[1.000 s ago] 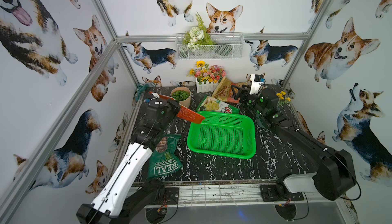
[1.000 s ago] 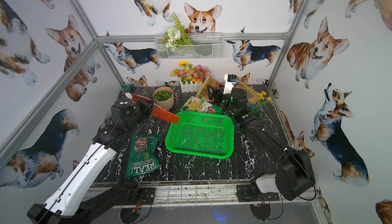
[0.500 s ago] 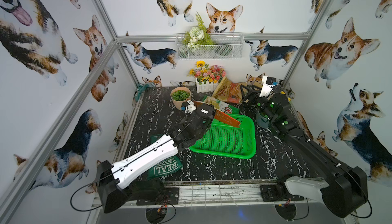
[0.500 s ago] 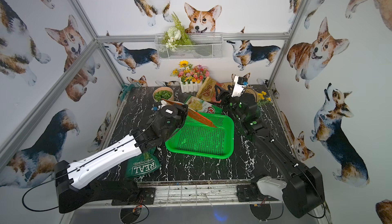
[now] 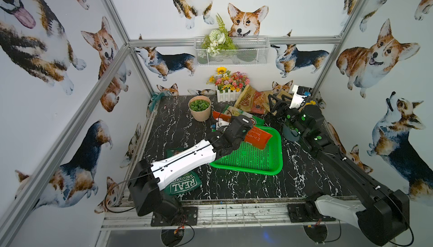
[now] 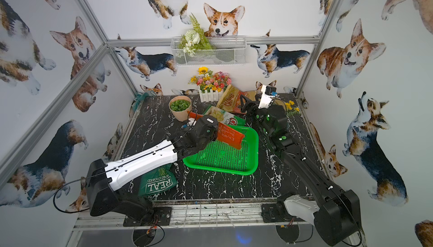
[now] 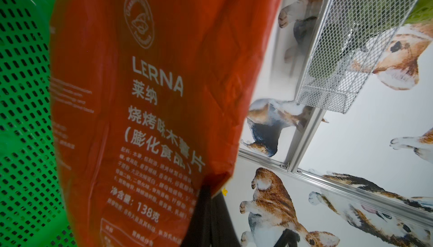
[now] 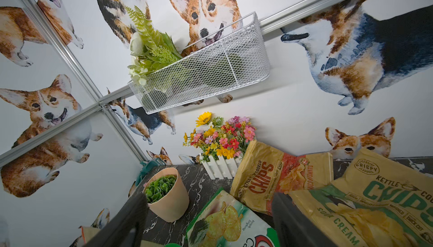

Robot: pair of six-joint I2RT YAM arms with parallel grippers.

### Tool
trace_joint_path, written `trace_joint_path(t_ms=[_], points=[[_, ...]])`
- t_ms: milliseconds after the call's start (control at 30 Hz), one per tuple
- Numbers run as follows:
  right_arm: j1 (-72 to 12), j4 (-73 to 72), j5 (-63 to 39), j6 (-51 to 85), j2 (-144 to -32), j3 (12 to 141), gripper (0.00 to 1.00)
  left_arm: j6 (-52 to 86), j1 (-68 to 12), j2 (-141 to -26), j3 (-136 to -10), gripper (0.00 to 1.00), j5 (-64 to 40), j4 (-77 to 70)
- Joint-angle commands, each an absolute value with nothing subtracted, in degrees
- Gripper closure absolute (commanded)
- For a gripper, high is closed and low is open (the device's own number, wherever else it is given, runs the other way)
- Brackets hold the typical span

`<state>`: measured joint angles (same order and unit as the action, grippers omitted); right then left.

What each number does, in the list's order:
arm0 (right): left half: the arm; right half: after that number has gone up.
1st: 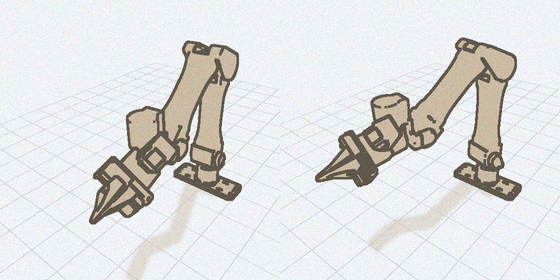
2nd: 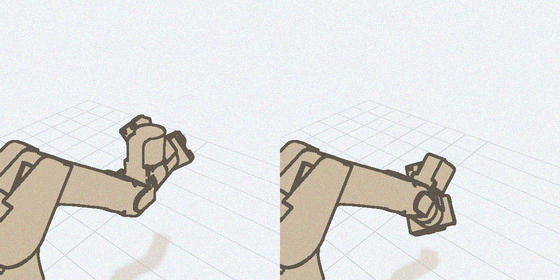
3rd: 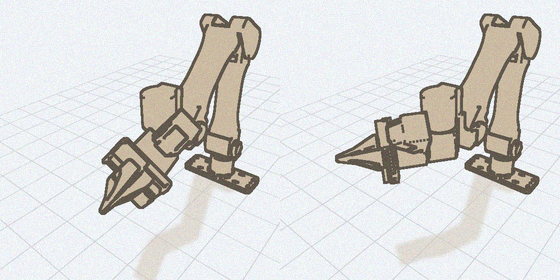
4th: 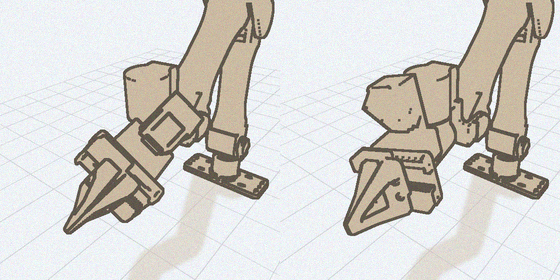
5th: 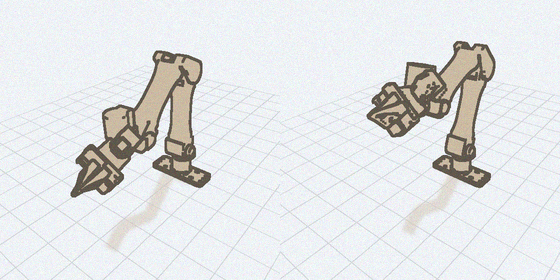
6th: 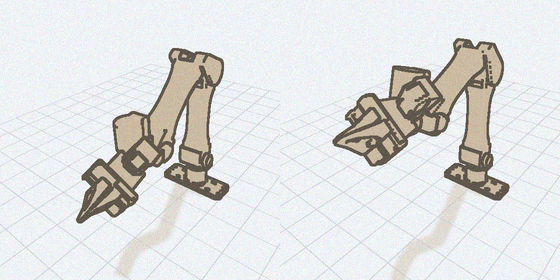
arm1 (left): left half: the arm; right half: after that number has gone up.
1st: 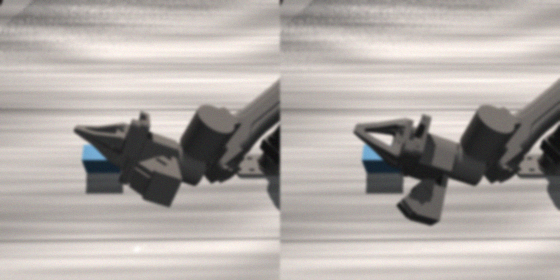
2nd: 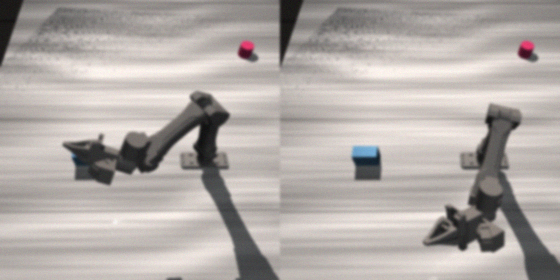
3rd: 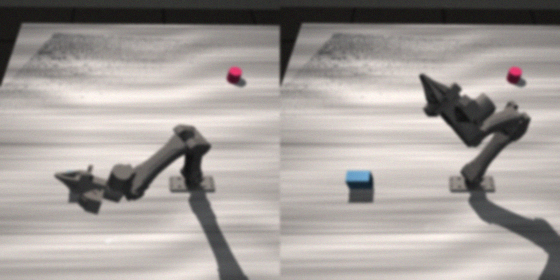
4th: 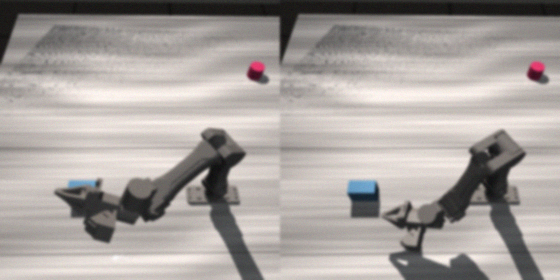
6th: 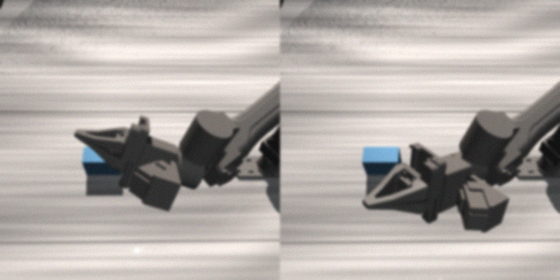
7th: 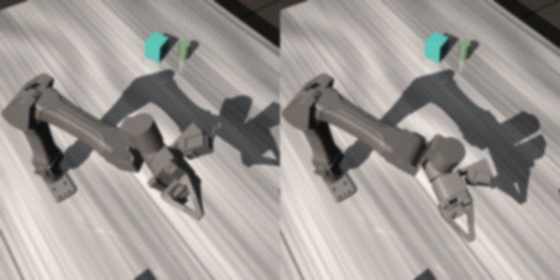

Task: Put the potato chips into the basket
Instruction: Place the potato chip in the basket.

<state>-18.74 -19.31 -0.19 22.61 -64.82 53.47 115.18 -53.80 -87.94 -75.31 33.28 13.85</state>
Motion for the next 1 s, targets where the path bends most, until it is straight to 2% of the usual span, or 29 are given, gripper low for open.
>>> trace_joint_path(t_ms=[0,267,633,967], points=[[-18.66,-19.13,0.11,21.19,-63.85,53.61,0.14,122.17,-55.33,-90.2,-77.11,1.0,35.45,15.79],[-18.37,-18.59,0.53,20.22,-62.01,52.43,0.13,130.88,-58.96,-97.26,-78.49,1.0,35.56,17.55],[-18.24,-18.13,-0.45,20.32,-62.08,52.08,0.12,131.33,-58.51,-96.71,-79.49,1.0,44.46,19.9],[-18.19,-16.08,-1.03,20.8,-62.11,52.57,0.12,130.84,-56.95,-96.95,-77.35,1.0,40.01,15.72]])
